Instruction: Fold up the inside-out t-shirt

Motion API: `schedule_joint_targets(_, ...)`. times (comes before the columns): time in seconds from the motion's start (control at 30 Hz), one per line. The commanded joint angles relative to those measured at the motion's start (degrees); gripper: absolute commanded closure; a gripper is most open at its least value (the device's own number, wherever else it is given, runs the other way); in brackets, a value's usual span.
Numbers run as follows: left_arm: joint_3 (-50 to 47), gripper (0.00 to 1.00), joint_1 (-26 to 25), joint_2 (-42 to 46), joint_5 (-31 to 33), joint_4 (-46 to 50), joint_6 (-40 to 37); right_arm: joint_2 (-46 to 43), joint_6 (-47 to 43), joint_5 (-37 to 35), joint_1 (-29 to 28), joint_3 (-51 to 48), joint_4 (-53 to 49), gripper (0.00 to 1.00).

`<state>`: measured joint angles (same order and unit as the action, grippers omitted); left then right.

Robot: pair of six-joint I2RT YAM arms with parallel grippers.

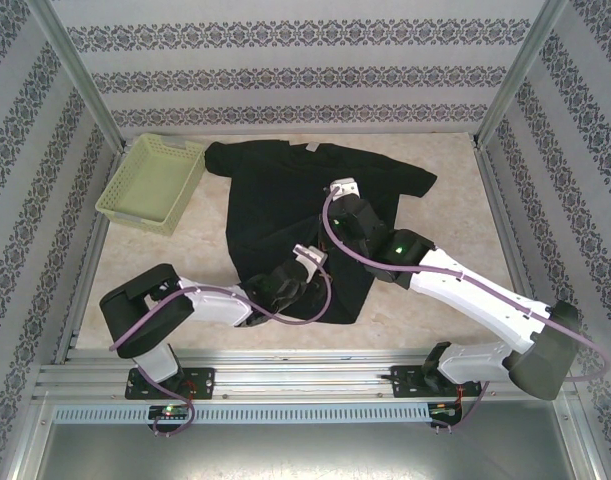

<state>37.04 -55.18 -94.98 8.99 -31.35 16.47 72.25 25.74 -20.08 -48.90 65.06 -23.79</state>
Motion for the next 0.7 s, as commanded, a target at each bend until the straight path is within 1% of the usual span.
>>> schedule_joint_targets(0.0,-3.8,0.51,-1.9,6.3,6.3,-2.6,-0.2,-0.5,0.4,-1.7,0.1,-0.6,-0.8,1.0)
schedule_joint_targets(0.07,-7.7,0.46,-1.7,11.0,9.7,-4.7,1.6,-1.0,0.6,-1.2,0.2,-1.8,-0.2,1.0)
schedule_joint_targets(0.13,-9.6,0.44,-1.6,14.7,11.0,-6.1,1.9,-1.9,0.5,0.3,0.2,-3.1,1.3,1.0)
schedule_joint_targets(0.2,-9.2,0.42,-1.5,17.0,11.1,-5.3,1.3,-2.4,0.8,1.1,0.2,-4.3,2.3,1.0)
schedule_joint_targets(0.27,-7.4,0.36,-1.3,17.8,11.1,-4.2,0.3,-2.6,1.1,2.1,0.1,-4.5,2.4,1.0)
schedule_joint_targets(0.33,-6.4,0.29,-0.2,17.1,8.6,-5.6,0.1,-2.6,0.9,3.3,0.0,-4.7,2.6,1.0)
schedule_joint_targets(0.4,-4.6,0.25,1.1,15.6,6.8,-5.9,0.6,-3.0,1.0,3.8,-0.3,-5.4,3.5,1.0)
schedule_joint_targets(0.43,-3.6,0.24,1.9,14.6,4.9,-6.1,0.8,-3.1,1.4,4.1,-0.3,-5.6,3.7,1.0)
schedule_joint_targets(0.5,-2.0,0.22,2.5,12.9,4.2,-5.6,0.8,-3.6,2.0,4.5,-0.3,-5.9,3.7,1.0)
schedule_joint_targets(0.57,-0.7,0.2,3.0,11.5,5.6,-5.8,0.7,-4.4,2.2,5.0,-0.4,-6.6,4.1,1.0)
schedule_joint_targets(0.67,1.1,0.28,5.6,10.1,5.4,-4.6,2.2,-5.5,2.7,5.1,-0.4,-7.8,4.4,1.0)
